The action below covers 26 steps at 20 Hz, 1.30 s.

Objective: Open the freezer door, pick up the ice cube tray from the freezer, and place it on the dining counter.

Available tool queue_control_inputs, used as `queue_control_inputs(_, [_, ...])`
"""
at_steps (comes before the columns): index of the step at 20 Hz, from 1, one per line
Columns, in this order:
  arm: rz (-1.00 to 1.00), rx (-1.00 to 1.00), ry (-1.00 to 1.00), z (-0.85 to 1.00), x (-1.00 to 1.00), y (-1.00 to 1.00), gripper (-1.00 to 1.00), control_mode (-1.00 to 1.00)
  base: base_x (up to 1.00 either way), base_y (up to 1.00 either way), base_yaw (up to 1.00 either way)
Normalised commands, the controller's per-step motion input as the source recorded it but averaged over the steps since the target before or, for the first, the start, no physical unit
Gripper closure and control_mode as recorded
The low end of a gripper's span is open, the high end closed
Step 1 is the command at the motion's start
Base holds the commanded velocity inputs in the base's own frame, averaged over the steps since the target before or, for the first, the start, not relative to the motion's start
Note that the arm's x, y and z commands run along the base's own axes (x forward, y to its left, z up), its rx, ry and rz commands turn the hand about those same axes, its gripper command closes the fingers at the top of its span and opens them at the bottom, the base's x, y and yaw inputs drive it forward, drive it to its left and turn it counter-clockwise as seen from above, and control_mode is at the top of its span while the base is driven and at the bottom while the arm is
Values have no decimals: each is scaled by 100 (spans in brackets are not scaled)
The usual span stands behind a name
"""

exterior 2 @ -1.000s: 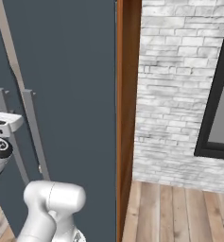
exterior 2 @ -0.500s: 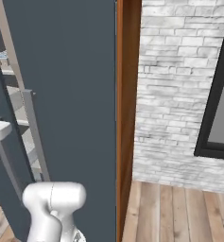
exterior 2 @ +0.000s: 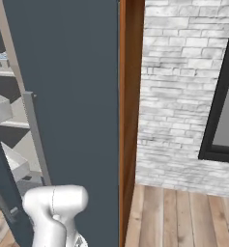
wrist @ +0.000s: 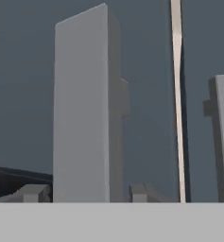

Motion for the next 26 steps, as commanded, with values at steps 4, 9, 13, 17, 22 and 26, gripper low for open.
queue_control_inputs(4, [0,0,0,-1,-73,18,100,-100,0,0,0])
queue_control_inputs(9, [0,0,0,-2,-74,20,100,-100,0,0,0])
queue_control_inputs(13, [0,0,0,-5,-80,28,100,-100,0,0,0])
queue_control_inputs(17, [3,0,0,-8,-76,35,100,-100,0,0,0])
queue_control_inputs(22, [3,0,0,-3,-46,24,-100,-100,0,0,0])
queue_control_inputs(26, [0,0,0,0,0,0,-100,-100,0,0,0])
